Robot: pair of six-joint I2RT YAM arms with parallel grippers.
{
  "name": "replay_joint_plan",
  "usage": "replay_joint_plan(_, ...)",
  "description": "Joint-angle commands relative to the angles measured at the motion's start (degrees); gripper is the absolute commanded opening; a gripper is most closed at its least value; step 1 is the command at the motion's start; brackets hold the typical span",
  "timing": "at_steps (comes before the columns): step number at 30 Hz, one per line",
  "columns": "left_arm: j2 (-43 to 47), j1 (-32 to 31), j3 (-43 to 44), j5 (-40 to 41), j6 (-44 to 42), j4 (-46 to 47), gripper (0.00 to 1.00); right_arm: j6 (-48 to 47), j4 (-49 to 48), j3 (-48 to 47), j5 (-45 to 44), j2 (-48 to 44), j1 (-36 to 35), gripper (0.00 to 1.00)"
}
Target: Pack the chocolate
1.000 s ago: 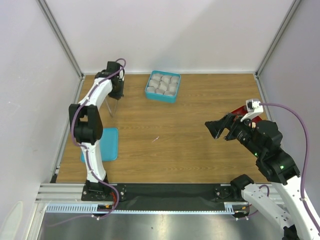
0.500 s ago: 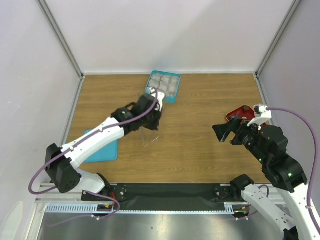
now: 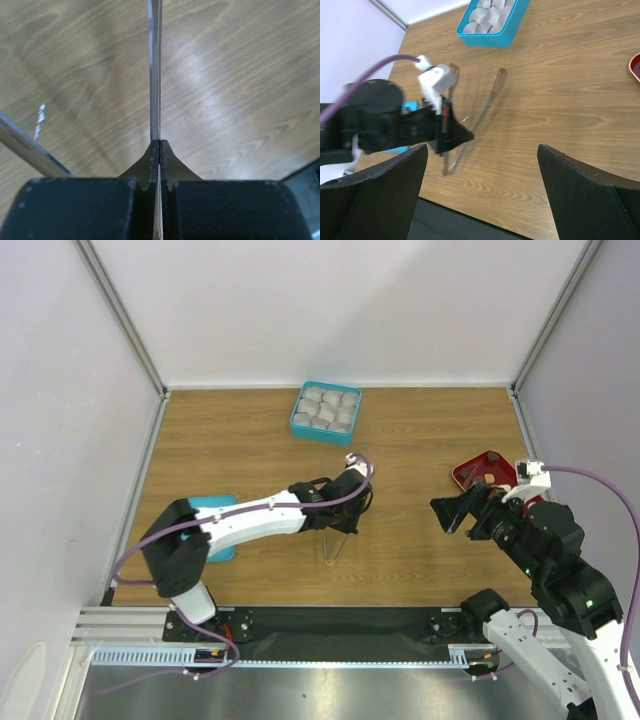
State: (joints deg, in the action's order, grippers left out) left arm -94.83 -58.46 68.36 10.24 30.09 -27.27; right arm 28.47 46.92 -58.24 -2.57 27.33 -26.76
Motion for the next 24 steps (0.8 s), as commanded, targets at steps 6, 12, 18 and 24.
replay_joint_plan(6, -8.78, 0.01, 7.22, -1.45, 4.19, 5.47, 0.0, 0.98, 3.27, -1.26, -3.93, -1.32, 0.05, 1.0)
replay_joint_plan(12, -13.19, 0.01, 10.57, -5.32, 6.56, 5.2, 0.0, 0.62, 3.62, -1.09, -5.08, -1.4, 0.05, 0.99)
replay_joint_plan(18, -15.3, 0.01, 11.62, -6.9, 7.35, 6.7, 0.05, 0.8, 3.09, 0.32, -3.59, -0.97, -0.04, 1.0)
replay_joint_plan(24, -16.88, 0.01, 11.45, -9.8, 8.94, 8.89, 0.27, 1.59, 4.15, 1.28, -4.55, 0.35, 0.05, 1.0)
